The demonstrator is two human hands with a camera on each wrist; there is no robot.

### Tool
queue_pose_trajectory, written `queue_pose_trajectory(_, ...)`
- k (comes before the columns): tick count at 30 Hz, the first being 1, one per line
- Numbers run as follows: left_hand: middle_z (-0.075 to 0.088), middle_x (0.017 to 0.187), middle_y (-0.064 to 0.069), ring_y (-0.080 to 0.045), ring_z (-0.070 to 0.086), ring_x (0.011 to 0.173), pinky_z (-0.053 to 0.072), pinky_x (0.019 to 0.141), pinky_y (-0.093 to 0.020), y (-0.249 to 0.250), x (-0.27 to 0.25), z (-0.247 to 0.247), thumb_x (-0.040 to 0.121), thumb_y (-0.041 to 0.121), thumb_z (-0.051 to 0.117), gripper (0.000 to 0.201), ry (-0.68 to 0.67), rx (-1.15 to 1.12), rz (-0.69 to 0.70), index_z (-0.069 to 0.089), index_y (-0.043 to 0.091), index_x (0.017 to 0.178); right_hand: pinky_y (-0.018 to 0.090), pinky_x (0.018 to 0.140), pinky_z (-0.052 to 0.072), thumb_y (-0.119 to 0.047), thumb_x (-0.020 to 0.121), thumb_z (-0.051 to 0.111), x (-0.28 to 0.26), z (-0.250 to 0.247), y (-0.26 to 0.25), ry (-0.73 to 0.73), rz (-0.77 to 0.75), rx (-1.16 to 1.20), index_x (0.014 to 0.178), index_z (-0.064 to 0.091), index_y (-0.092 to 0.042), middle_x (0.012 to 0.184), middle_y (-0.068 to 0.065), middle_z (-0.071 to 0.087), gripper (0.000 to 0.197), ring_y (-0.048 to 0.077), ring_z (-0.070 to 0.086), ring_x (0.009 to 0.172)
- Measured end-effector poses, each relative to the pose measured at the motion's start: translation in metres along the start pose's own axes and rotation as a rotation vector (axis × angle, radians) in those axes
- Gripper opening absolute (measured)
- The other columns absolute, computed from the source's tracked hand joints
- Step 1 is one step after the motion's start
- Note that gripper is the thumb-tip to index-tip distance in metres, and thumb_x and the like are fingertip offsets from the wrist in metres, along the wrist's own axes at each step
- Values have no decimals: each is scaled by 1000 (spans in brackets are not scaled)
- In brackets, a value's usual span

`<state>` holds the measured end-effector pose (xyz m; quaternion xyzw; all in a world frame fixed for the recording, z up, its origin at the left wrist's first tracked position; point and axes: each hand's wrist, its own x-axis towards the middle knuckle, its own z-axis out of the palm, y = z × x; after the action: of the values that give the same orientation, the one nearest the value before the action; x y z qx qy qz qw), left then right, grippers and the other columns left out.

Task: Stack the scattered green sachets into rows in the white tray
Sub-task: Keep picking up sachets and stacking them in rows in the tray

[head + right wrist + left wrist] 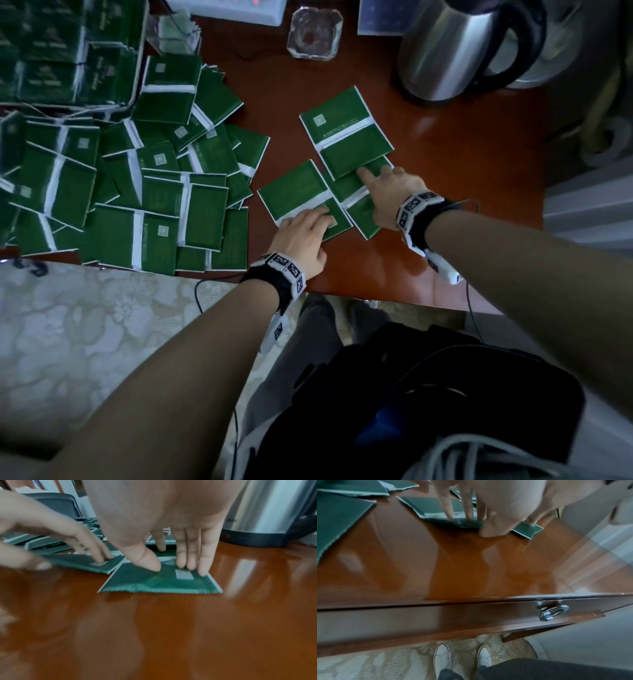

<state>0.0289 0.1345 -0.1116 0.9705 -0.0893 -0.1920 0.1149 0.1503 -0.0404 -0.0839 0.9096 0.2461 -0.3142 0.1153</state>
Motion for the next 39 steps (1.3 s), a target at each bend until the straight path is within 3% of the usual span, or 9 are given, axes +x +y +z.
queue_pose_trajectory(3, 47, 144, 1, -19, 43, 133, 38, 108, -44, -4, 5, -2, 90, 26, 56, 41, 56, -57, 6, 54, 19, 130, 30, 53, 52, -23, 92, 55, 10, -13, -2, -18, -14, -28, 156, -5, -29, 88, 8, 57, 88, 18, 57, 67)
queue_pose_trajectory(7, 60, 120, -2, -21, 55, 111, 46, 95, -38, -19, 22, -14, 96, 22, 55, 23, 180, -115, -103, 59, 16, 118, 24, 49, 48, -20, 94, 50, 18, -28, -2, -24, -32, 19, 157, -6, -30, 70, 3, 57, 84, 14, 52, 54)
queue_pose_trajectory(13, 47, 126, -9, -29, 47, 119, 44, 94, -48, -55, 47, -40, 81, 38, 77, 59, 90, -52, -443, 47, 15, 126, 28, 51, 54, -34, 96, 59, 37, -44, -3, 1, -99, 20, 156, 7, -22, 73, 6, 59, 80, 17, 56, 56)
queue_pose_trajectory(17, 46, 125, -12, -33, 46, 119, 45, 94, -51, -66, 61, -49, 75, 44, 81, 70, -35, -68, -480, 44, 12, 124, 30, 48, 48, -36, 91, 68, 49, -50, -7, 30, -109, -5, 142, 24, -11, 75, 5, 58, 72, 19, 57, 59)
queue_pose_trajectory(21, 48, 129, -12, -34, 46, 123, 44, 97, -52, -71, 75, -57, 70, 45, 85, 77, -158, -80, -477, 43, 12, 126, 32, 54, 44, -52, 76, 78, 61, -57, -5, 1, -99, -69, 135, 31, -9, 78, 6, 52, 87, 21, 51, 63)
queue_pose_trajectory(26, 49, 125, -12, -33, 49, 118, 44, 92, -46, -70, 80, -57, 69, 42, 86, 70, -161, -22, -427, 49, 12, 121, 48, 86, 48, -68, 61, 79, 63, -53, -5, -3, -53, -124, 128, 47, -11, 115, 13, 50, 94, 33, 51, 111)
queue_pose_trajectory(31, 62, 113, -7, -28, 61, 102, 47, 79, -39, -60, 74, -68, 78, 25, 77, 43, -172, 13, -371, 53, 16, 113, 45, 94, 42, -62, 77, 71, 51, -56, 5, 16, -95, -110, 115, 58, -16, 94, 4, 55, 61, 26, 51, 94)
queue_pose_trajectory(35, 59, 108, -5, -27, 61, 97, 49, 79, -40, -46, 60, -79, 80, 15, 68, 28, -133, 100, -314, 55, 18, 105, 36, 75, 49, -44, 88, 65, 30, -57, 16, 68, -150, -112, 108, 59, -17, 91, 2, 58, 34, 23, 55, 83)
queue_pose_trajectory(39, 49, 109, 0, -24, 53, 106, 47, 92, -44, -29, 37, -68, 79, 37, 74, 33, -110, 95, -281, 52, 26, 101, 34, 69, 47, -55, 85, 65, 6, -41, 21, 65, -200, -144, 112, 56, -20, 102, 1, 49, 46, 21, 49, 90)
